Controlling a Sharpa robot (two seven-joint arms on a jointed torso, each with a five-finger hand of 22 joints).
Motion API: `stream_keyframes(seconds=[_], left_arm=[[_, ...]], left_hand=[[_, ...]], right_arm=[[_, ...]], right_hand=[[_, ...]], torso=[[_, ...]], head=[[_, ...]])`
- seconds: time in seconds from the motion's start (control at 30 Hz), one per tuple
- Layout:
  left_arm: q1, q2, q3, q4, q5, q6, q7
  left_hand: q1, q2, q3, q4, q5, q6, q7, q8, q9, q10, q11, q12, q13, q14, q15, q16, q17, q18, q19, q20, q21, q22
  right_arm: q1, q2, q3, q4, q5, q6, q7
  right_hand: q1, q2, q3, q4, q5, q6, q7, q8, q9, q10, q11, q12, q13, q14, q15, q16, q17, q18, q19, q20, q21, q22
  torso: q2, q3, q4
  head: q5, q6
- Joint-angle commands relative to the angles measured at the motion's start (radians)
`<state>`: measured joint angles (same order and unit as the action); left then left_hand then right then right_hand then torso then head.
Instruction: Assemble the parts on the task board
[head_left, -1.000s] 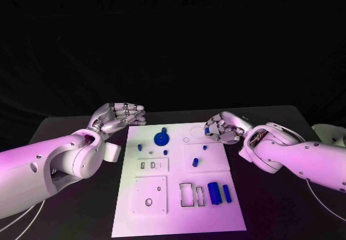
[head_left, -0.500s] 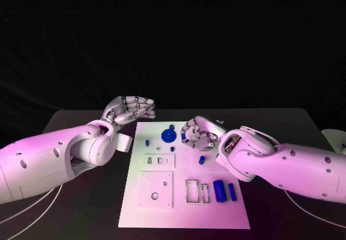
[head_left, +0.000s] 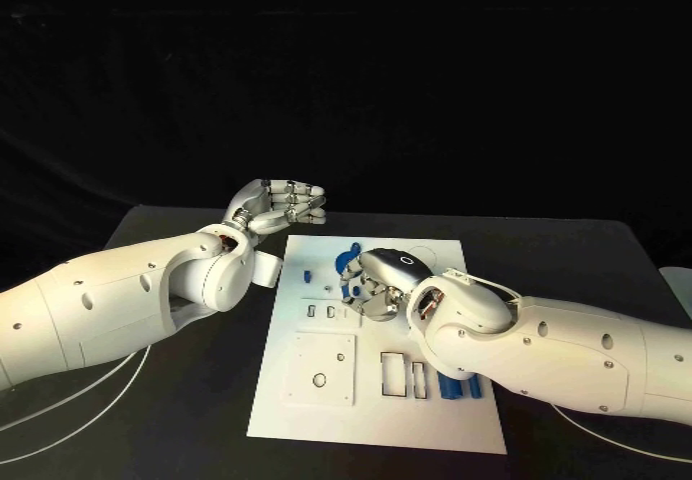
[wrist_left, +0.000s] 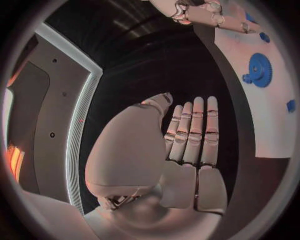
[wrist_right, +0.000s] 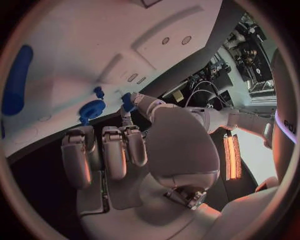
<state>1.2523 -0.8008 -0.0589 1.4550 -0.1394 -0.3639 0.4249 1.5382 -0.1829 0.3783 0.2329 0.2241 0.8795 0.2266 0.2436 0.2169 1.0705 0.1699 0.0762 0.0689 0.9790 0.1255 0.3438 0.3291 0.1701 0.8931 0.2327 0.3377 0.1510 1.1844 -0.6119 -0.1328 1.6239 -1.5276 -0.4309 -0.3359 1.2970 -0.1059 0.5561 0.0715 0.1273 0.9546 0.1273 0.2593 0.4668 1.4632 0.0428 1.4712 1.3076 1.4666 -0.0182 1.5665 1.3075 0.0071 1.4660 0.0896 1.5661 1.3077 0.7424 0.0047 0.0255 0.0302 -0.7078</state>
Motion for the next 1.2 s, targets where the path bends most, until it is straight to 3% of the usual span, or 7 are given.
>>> stream_keyframes(seconds=[0.03, 0.17, 0.43, 0.57, 0.77, 1.03, 1.2], left_arm=[[0.002, 0.009, 0.001, -0.007, 0.008, 0.021, 0.004], [0.002, 0.014, 0.001, -0.013, 0.009, 0.022, 0.004], [0.002, 0.019, 0.001, -0.019, 0.009, 0.023, 0.003], [0.002, 0.019, 0.001, -0.02, 0.009, 0.024, 0.003], [0.002, 0.015, 0.001, -0.02, 0.009, 0.024, 0.002], [0.002, 0.012, 0.001, -0.019, 0.009, 0.024, 0.001], [0.002, 0.011, 0.001, -0.019, 0.009, 0.025, 0.0]], left_hand=[[0.006, 0.0, 0.005, -0.002, -0.004, 0.001, -0.001, -0.002, 0.001, 0.006, -0.001, -0.003, 0.001, -0.005, -0.002, -0.003, 0.001, 0.01, -0.008, 0.002, 0.006, 0.001], [0.006, 0.0, 0.005, -0.002, -0.004, 0.001, -0.001, -0.002, 0.001, 0.006, -0.001, -0.003, 0.001, -0.005, -0.002, -0.003, 0.001, 0.01, -0.008, 0.002, 0.006, 0.001], [0.006, 0.0, 0.005, -0.002, -0.004, 0.001, -0.001, -0.002, 0.001, 0.006, -0.001, -0.003, 0.001, -0.005, -0.002, -0.003, 0.001, 0.01, -0.008, 0.002, 0.006, 0.001], [0.006, 0.0, 0.005, -0.002, -0.004, 0.001, -0.001, -0.002, 0.001, 0.006, -0.001, -0.003, 0.001, -0.005, -0.002, -0.003, 0.001, 0.01, -0.008, 0.002, 0.006, 0.001], [0.005, 0.0, 0.007, -0.002, -0.005, 0.002, -0.002, -0.002, 0.002, 0.008, -0.001, -0.003, 0.001, -0.005, -0.002, -0.003, 0.002, 0.01, -0.009, 0.002, 0.007, 0.002], [0.005, 0.0, 0.007, -0.002, -0.005, 0.002, -0.002, -0.002, 0.002, 0.008, -0.001, -0.003, 0.001, -0.005, -0.002, -0.003, 0.002, 0.01, -0.009, 0.002, 0.007, 0.002], [0.005, 0.0, 0.007, -0.002, -0.005, 0.002, -0.002, -0.002, 0.002, 0.008, -0.001, -0.003, 0.001, -0.005, -0.002, -0.003, 0.002, 0.01, -0.009, 0.002, 0.007, 0.002]], right_arm=[[-0.008, 0.01, -0.002, -0.007, -0.079, 0.036, -0.033], [-0.019, 0.021, -0.004, -0.015, -0.089, 0.04, -0.032], [-0.04, 0.04, -0.008, -0.022, -0.097, 0.051, -0.03], [-0.046, 0.042, -0.008, -0.025, -0.099, 0.054, -0.031], [-0.05, 0.039, -0.009, -0.027, -0.102, 0.056, -0.032], [-0.052, 0.036, -0.01, -0.029, -0.108, 0.06, -0.035], [-0.052, 0.036, -0.01, -0.033, -0.121, 0.047, -0.051]], right_hand=[[-0.007, -0.001, 0.0, -0.001, 0.004, 0.013, -0.012, 0.043, 0.065, 0.015, -0.005, -0.003, 0.153, 0.103, -0.01, 0.003, 0.259, -0.007, 0.105, -0.009, 0.005, 0.263], [-0.009, -0.002, -0.001, -0.001, 0.004, 0.014, -0.012, 0.044, 0.066, 0.013, -0.006, -0.005, 0.152, 0.103, -0.01, 0.003, 0.259, -0.007, 0.105, -0.009, 0.005, 0.263], [-0.018, -0.009, -0.003, 0.001, 0.006, 0.014, -0.013, 0.047, 0.068, 0.014, -0.006, -0.005, 0.153, 0.103, -0.011, 0.002, 0.258, -0.007, 0.105, -0.009, 0.005, 0.263], [-0.021, -0.01, -0.003, 0.001, 0.005, 0.014, -0.013, 0.048, 0.068, 0.014, -0.006, -0.005, 0.153, 0.103, -0.011, 0.002, 0.257, -0.007, 0.105, -0.009, 0.005, 0.263], [-0.023, -0.011, -0.003, 0.002, 0.006, 0.013, -0.013, 0.048, 0.068, 0.013, -0.006, -0.006, 0.152, 0.102, -0.011, 0.002, 0.256, -0.007, 0.105, -0.009, 0.005, 0.263], [-0.029, -0.017, -0.005, 0.003, 0.004, 0.012, -0.013, 0.049, 0.069, 0.013, -0.007, -0.006, 0.152, 0.102, -0.011, 0.002, 0.256, -0.007, 0.105, -0.01, 0.005, 0.263], [-0.056, -0.031, -0.012, 0.017, -0.022, 0.003, -0.011, 0.047, 0.069, 0.008, -0.004, -0.012, 0.147, 0.102, -0.01, 0.001, 0.253, -0.007, 0.105, -0.009, 0.005, 0.263]], torso=[[-0.002, -0.0051, 0.0043], [-0.003, -0.0071, 0.0044], [-0.001, -0.004, 0.0071], [-0.001, -0.003, 0.0053], [-0.001, -0.0021, 0.0027], [-0.001, -0.0014, 0.005], [-0.001, -0.0021, 0.0043]], head=[[0.006, -0.002], [0.009, -0.002], [0.016, -0.01], [0.02, -0.017], [0.02, -0.018], [0.018, -0.021], [0.018, -0.021]])
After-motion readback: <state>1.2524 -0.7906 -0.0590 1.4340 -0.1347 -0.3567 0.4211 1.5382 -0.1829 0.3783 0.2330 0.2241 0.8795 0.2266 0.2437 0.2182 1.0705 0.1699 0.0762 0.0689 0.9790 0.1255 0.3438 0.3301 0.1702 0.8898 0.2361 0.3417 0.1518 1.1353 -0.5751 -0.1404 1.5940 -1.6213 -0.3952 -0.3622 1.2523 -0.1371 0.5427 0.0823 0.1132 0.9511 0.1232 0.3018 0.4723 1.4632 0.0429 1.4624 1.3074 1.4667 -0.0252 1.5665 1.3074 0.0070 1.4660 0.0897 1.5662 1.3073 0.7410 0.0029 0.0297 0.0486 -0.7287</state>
